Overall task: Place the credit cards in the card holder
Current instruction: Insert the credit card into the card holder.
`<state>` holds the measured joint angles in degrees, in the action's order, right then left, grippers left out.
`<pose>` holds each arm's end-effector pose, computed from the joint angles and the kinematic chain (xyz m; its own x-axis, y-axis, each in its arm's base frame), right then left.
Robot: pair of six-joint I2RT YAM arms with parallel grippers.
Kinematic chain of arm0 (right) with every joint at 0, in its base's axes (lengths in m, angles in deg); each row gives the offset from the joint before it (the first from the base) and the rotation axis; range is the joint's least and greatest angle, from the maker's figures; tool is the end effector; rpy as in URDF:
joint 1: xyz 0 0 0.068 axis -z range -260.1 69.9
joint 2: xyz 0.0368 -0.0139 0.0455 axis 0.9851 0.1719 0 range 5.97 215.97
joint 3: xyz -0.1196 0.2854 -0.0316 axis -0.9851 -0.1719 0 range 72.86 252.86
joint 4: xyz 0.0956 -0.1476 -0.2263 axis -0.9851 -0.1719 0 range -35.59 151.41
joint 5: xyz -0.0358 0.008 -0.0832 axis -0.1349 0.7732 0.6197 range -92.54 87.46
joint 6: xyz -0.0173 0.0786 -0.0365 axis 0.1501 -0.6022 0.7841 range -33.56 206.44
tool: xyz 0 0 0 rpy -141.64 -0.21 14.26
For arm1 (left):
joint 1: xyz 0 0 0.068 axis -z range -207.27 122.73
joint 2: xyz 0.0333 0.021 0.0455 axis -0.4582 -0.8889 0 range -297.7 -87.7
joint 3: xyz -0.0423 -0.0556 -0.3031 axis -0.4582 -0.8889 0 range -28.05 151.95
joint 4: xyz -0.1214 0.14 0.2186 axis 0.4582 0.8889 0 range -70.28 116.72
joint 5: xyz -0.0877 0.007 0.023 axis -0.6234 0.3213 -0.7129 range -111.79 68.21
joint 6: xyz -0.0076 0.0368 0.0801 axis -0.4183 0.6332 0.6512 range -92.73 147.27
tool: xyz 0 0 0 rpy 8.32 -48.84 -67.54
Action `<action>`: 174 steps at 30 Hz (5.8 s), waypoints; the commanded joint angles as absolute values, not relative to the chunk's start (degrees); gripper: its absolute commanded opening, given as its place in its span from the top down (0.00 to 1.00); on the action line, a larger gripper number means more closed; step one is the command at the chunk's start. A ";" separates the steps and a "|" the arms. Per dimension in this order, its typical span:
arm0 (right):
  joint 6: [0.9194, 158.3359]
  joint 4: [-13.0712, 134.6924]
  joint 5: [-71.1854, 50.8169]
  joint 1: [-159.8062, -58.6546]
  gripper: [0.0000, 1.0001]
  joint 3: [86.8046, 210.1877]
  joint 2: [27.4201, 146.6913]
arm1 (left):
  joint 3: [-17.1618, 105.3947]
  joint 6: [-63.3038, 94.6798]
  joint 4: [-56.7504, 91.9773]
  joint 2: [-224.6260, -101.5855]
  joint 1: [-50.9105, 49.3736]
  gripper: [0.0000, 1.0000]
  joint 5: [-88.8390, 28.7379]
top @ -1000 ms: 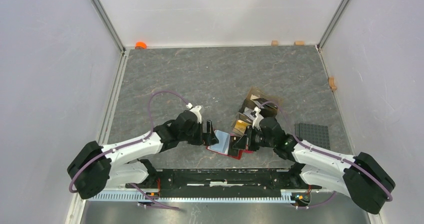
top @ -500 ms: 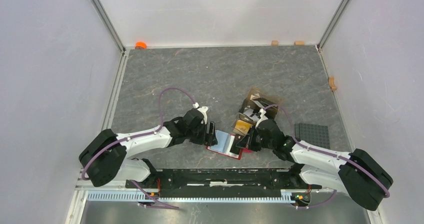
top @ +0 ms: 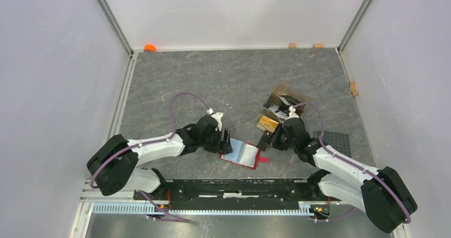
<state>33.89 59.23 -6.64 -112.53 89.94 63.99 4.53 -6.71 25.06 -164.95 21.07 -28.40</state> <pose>0.1786 0.1201 0.1340 -0.8103 0.4234 -0.4050 0.1060 0.7858 0.6093 0.1834 -0.2197 0.1445 -0.8646 0.1366 -0.4836 0.3716 0.8216 -0.4323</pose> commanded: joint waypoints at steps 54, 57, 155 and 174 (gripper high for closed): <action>8.64 100.95 -15.15 -126.55 1.00 78.07 81.16 | 6.58 -0.67 27.45 -171.97 20.90 0.56 -25.72; 7.85 103.06 -15.46 -126.59 1.00 77.78 82.55 | 6.22 -0.76 27.37 -171.93 20.94 0.61 -25.83; 3.65 88.46 -3.59 -134.33 1.00 79.84 86.58 | 1.41 -3.44 19.43 -164.25 18.79 0.63 -33.31; 1.66 89.97 -0.24 -134.16 1.00 79.67 87.96 | 1.04 -1.32 24.02 -166.26 18.79 0.72 -29.80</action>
